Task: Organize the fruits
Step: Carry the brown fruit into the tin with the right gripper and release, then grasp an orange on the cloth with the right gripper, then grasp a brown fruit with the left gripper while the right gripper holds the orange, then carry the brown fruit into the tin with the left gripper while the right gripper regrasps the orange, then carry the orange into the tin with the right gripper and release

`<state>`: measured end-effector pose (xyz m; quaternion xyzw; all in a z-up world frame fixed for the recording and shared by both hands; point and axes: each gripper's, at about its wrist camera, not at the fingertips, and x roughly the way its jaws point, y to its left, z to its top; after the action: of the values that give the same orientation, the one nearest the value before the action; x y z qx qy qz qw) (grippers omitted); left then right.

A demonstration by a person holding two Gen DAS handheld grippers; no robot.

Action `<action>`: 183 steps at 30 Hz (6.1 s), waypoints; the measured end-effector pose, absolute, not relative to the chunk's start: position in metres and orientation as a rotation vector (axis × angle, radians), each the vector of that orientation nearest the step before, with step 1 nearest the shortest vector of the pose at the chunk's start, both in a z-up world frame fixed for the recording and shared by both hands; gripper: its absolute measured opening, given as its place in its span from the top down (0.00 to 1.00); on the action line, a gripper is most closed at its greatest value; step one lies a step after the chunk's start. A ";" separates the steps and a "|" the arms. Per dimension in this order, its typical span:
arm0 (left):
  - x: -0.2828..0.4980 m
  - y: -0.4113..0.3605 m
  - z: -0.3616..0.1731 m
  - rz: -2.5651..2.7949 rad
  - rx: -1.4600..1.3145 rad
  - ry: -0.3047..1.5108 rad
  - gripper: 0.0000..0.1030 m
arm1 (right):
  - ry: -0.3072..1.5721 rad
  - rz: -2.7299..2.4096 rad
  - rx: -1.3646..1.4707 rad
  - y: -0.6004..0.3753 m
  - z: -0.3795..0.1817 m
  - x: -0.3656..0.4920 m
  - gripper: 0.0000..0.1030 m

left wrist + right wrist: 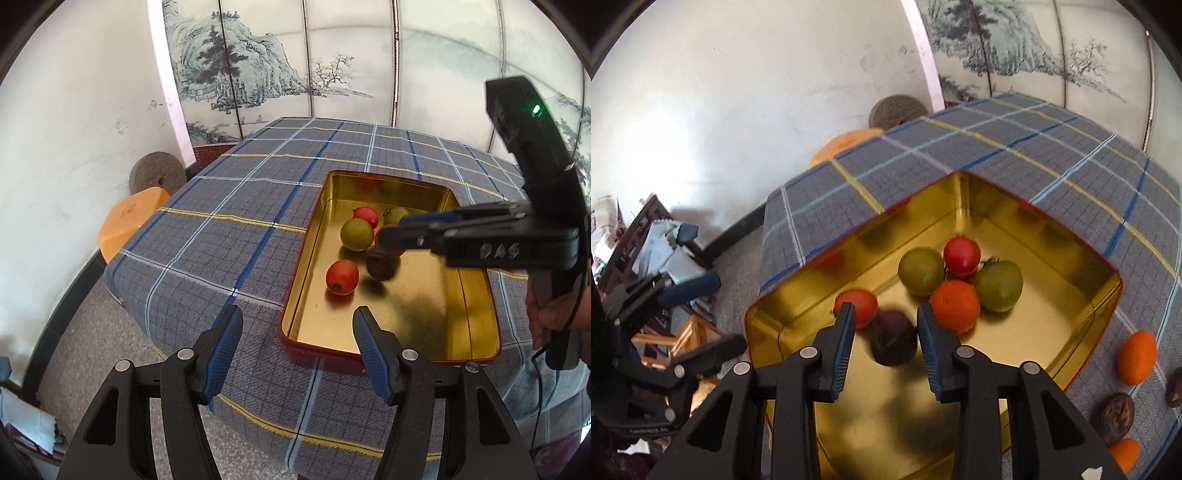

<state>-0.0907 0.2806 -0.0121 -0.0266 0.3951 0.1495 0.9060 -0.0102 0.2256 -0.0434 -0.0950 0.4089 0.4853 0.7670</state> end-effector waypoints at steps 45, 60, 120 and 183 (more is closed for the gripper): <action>0.028 0.101 0.023 -0.187 0.078 0.845 0.32 | 0.801 0.350 -0.091 -0.136 -0.065 0.006 0.70; 0.113 0.072 -0.047 -0.068 0.096 0.993 0.32 | 0.789 0.410 0.046 -0.181 -0.071 0.005 0.68; -0.030 0.176 0.021 0.200 0.110 0.757 0.62 | 0.864 0.332 -0.007 -0.163 -0.078 0.003 0.67; -0.081 0.279 0.003 0.307 -0.095 0.696 0.33 | 0.781 0.893 -0.007 0.060 0.009 -0.005 0.69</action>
<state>-0.0813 0.2790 0.0030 -0.0464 0.3398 0.1499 0.9273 -0.0054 0.0604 0.0094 -0.0034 0.3682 0.4208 0.8291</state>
